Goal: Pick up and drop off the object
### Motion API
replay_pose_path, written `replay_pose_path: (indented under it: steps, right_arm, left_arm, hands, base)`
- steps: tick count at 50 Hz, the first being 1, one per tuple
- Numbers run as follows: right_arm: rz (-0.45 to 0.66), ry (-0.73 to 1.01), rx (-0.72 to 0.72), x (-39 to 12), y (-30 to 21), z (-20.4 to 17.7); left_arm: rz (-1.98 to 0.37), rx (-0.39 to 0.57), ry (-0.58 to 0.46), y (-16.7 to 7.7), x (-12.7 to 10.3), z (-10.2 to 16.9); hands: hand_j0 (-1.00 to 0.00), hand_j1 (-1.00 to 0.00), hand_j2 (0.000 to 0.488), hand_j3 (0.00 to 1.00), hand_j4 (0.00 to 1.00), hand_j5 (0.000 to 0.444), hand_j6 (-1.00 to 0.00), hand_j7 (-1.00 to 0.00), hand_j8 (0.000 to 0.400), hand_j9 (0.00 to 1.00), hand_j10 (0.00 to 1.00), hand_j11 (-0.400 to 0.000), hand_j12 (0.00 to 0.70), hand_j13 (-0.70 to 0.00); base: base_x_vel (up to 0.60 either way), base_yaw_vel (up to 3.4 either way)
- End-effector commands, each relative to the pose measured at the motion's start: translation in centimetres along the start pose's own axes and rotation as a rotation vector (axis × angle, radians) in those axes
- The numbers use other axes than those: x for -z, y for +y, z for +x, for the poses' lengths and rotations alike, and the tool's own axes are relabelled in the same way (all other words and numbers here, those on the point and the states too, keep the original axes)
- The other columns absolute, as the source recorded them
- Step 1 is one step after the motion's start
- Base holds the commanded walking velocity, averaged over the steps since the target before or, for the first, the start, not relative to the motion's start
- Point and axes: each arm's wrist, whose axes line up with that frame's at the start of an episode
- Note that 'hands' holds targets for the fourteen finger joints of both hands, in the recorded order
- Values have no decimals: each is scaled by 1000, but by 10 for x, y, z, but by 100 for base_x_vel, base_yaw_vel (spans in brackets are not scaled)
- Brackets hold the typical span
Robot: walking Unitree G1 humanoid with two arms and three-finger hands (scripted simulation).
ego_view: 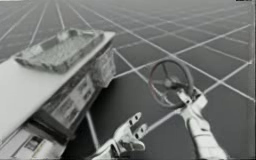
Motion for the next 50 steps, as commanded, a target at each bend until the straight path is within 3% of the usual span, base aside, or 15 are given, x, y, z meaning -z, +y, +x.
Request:
replay_pose_path:
  steps: [1,19,50]
  right_arm:
    - [9,-34,-44,-9,14,-8]
    - [9,-34,-44,-9,14,-8]
    - [9,-34,-44,-9,14,-8]
  left_arm:
    - [-12,3,-17,3,0,-4]
    - [-12,3,-17,3,0,-4]
    - [-12,3,-17,3,0,-4]
  hands:
    - [0,0,0,1000,1000,0,0,0,0,1000,1000,-400,0,-700]
    - [0,0,0,1000,1000,0,0,0,0,1000,1000,-400,0,-700]
    - [0,0,0,1000,1000,0,0,0,0,1000,1000,-400,0,-700]
  base:
    - [26,6]
    - [21,7]
    - [19,160]
